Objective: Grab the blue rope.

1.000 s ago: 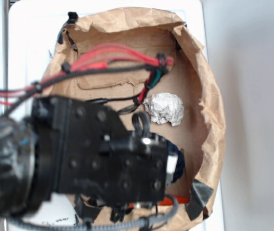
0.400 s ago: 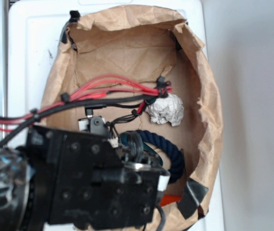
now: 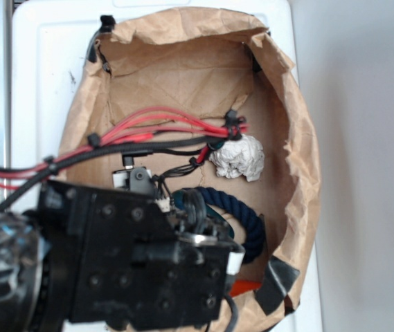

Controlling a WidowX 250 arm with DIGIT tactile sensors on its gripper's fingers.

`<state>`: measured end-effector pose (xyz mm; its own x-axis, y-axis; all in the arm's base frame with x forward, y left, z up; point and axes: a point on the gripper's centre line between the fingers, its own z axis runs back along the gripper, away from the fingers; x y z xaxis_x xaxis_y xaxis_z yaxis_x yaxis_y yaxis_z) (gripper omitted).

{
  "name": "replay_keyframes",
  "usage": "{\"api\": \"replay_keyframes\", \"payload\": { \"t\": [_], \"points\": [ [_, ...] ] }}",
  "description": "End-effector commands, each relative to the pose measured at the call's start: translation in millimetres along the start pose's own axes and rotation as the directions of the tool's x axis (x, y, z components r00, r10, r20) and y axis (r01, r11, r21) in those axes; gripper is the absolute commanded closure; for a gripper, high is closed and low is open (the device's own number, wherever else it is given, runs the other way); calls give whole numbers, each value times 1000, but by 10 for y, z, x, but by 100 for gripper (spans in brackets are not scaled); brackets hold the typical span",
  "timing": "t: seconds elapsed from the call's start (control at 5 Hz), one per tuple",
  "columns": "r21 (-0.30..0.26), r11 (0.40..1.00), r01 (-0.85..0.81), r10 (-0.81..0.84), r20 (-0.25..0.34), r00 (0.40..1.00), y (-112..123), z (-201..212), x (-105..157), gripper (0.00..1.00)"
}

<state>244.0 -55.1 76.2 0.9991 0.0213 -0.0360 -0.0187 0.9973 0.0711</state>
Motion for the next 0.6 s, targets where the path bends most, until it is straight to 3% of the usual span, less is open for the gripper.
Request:
{"api": "replay_keyframes", "payload": {
  "t": [0.0, 0.4],
  "points": [
    [-31, 985, 171, -167, 90, 982, -97, -78, -39, 0],
    [-191, 949, 252, -257, -5, 966, -155, -160, 7, 0]
  ]
}}
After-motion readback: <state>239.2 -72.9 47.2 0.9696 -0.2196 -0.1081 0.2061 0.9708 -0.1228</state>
